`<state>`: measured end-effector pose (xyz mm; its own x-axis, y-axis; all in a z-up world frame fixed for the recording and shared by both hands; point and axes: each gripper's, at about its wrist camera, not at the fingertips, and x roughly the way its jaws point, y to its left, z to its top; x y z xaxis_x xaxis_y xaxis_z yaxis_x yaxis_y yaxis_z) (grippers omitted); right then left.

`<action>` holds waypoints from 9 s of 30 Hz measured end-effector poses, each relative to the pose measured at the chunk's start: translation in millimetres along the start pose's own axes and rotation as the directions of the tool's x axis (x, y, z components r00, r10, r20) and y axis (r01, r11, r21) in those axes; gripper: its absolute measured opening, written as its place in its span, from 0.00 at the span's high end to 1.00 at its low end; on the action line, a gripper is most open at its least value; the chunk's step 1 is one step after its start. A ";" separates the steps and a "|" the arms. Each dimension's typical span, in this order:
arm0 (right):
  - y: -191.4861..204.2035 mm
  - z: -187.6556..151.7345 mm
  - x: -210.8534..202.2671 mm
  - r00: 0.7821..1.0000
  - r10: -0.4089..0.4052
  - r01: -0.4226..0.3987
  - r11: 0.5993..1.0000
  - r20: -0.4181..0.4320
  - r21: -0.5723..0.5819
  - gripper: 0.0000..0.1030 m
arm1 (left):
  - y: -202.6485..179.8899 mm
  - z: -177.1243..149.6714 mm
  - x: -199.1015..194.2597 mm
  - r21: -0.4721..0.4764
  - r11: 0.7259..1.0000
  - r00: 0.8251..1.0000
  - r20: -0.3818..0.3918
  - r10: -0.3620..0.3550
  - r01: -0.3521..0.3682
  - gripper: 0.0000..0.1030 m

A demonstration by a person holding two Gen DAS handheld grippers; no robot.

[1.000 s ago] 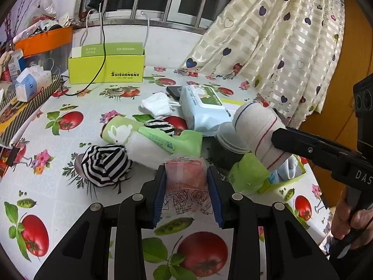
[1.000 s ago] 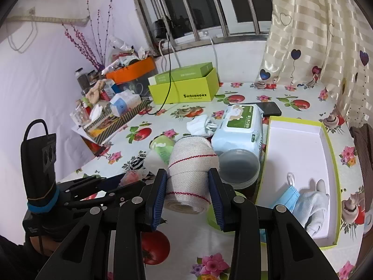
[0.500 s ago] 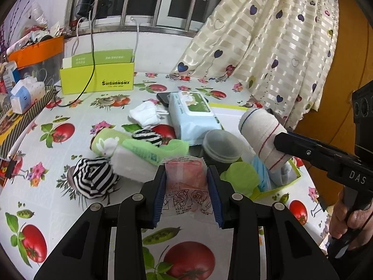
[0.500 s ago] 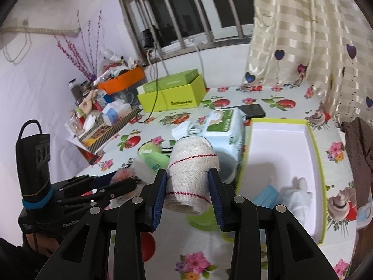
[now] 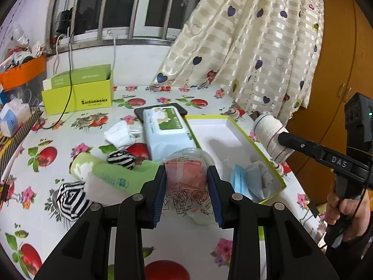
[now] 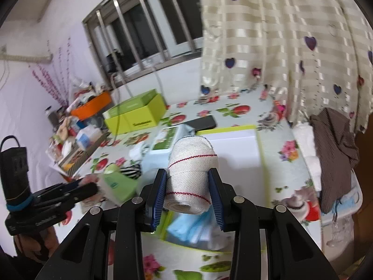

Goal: Organize soft objects
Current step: 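Carry the bandage roll with the right tool into the tray while the left tool carries the bag, then open the right tool to drop the bandage roll into the tray, then lower the pink plastic bag into the tray and open the left tool, then withdraw both tools from the tray toward the striped sock and green cloth, then grasp the black-and-white striped sock with the left tool while the right tool grasps the green cloth, then carry the green cloth with the right tool toward the tray while the left tool carries the sock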

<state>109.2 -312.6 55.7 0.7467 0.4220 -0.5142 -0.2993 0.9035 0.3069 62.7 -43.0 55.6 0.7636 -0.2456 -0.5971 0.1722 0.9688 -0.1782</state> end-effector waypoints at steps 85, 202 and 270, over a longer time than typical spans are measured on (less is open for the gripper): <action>-105.4 -4.7 56.3 0.999 0.052 -0.054 0.988 0.016 0.143 0.46 | -87.5 37.6 160.6 0.127 0.987 0.969 -0.238 -0.062 0.094 0.54; 165.2 -39.3 87.7 0.962 0.126 -0.215 0.897 -0.244 -0.386 0.32 | 176.0 -60.2 49.3 -0.237 0.949 0.966 -0.203 0.161 -0.208 0.41; 182.1 -21.9 117.4 0.954 0.123 -0.230 0.884 -0.272 -0.407 0.97 | 153.8 -60.3 -16.3 -0.226 0.956 0.982 -0.069 0.174 -0.186 0.85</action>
<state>129.4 -97.0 33.7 0.5141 0.5348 -0.6706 -0.6781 0.7322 0.0640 39.1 108.0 -9.2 0.7373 -0.0745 -0.6715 -0.1177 0.9645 -0.2363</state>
